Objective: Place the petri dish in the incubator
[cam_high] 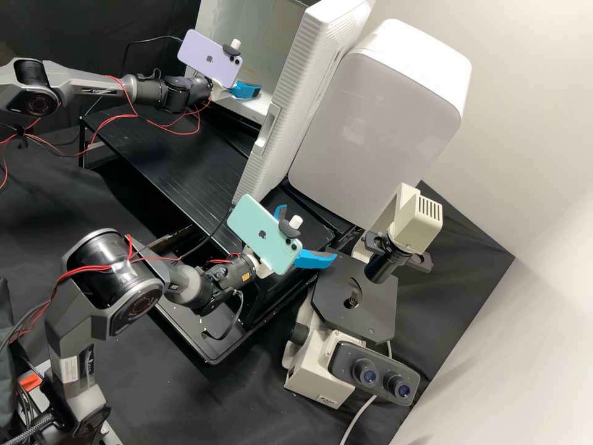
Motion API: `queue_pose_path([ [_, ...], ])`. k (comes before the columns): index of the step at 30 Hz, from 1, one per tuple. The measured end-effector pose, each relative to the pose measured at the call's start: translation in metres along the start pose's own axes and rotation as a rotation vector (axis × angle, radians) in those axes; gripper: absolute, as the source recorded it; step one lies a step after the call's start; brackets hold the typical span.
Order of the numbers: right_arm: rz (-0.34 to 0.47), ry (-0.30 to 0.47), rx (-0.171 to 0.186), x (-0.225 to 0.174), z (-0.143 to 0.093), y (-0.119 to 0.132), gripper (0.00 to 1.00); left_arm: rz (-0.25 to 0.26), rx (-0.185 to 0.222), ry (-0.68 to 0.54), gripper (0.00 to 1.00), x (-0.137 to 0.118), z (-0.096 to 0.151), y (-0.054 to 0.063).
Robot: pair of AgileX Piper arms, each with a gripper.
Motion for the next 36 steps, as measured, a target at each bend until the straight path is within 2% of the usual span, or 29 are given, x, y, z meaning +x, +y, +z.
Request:
queue_pose_path([
  [16,0.0,0.0,0.0,0.0,0.0,0.0,1.0,-0.005,0.007,-0.01,0.0,-0.0036,0.0065,-0.0036],
  [17,0.0,0.0,0.0,0.0,0.0,0.0,1.0,-0.005,0.007,-0.01,1.0,-0.0036,0.0065,-0.0036],
  [25,0.0,0.0,0.0,0.0,0.0,0.0,1.0,-0.013,0.012,-0.02,1.0,-0.0037,0.0067,-0.0058],
  [29,0.0,0.0,0.0,0.0,0.0,0.0,1.0,-0.008,0.035,-0.028,1.0,-0.0045,0.0072,-0.0061],
  [36,0.0,0.0,0.0,0.0,0.0,0.0,1.0,-0.008,0.046,-0.033,1.0,-0.0084,0.0096,-0.0059],
])
